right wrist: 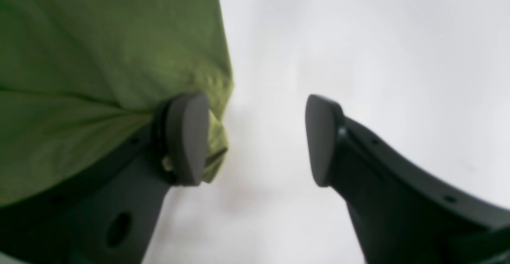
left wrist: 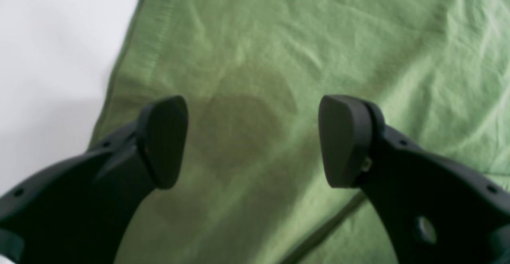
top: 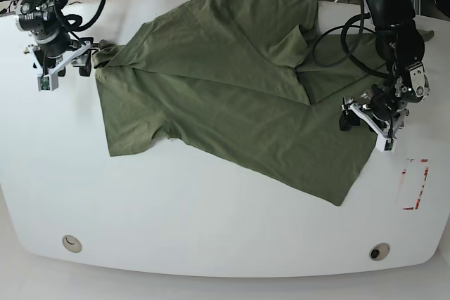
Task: Fold the T-shirt properly
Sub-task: 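Grasp the shirt with both grippers and drag it toward the table center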
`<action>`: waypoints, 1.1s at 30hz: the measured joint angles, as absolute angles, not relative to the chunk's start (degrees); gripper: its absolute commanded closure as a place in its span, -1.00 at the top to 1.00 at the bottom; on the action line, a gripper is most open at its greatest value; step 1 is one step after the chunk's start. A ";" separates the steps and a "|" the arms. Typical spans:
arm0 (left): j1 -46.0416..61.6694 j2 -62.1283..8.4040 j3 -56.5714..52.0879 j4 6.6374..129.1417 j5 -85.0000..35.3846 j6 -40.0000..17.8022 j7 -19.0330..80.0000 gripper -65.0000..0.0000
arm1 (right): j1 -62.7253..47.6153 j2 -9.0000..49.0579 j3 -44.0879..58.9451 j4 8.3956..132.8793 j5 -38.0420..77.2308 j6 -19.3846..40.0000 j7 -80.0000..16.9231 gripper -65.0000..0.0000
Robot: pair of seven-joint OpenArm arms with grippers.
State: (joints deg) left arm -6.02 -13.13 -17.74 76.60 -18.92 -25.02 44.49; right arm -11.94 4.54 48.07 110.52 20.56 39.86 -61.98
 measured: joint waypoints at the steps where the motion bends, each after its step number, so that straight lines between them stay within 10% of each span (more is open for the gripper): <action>1: -6.00 -13.32 -17.74 76.60 -18.92 -24.99 44.47 0.45 | -11.22 4.29 47.59 110.43 20.93 39.90 -62.85 0.15; 14: -4.43 -14.68 -17.74 76.58 -18.98 -25.04 44.03 0.45 | -6.39 4.29 43.03 100.49 20.56 39.97 -63.40 0.13; 21: -4.12 -14.81 -17.72 76.58 -18.96 -24.93 44.05 0.44 | -6.59 4.25 38.09 99.74 21.30 39.92 -65.10 -0.39; 33: -3.38 -14.83 -17.74 76.58 -18.94 -25.04 44.05 0.44 | -4.03 6.28 37.91 89.95 21.50 40.16 -63.88 -0.35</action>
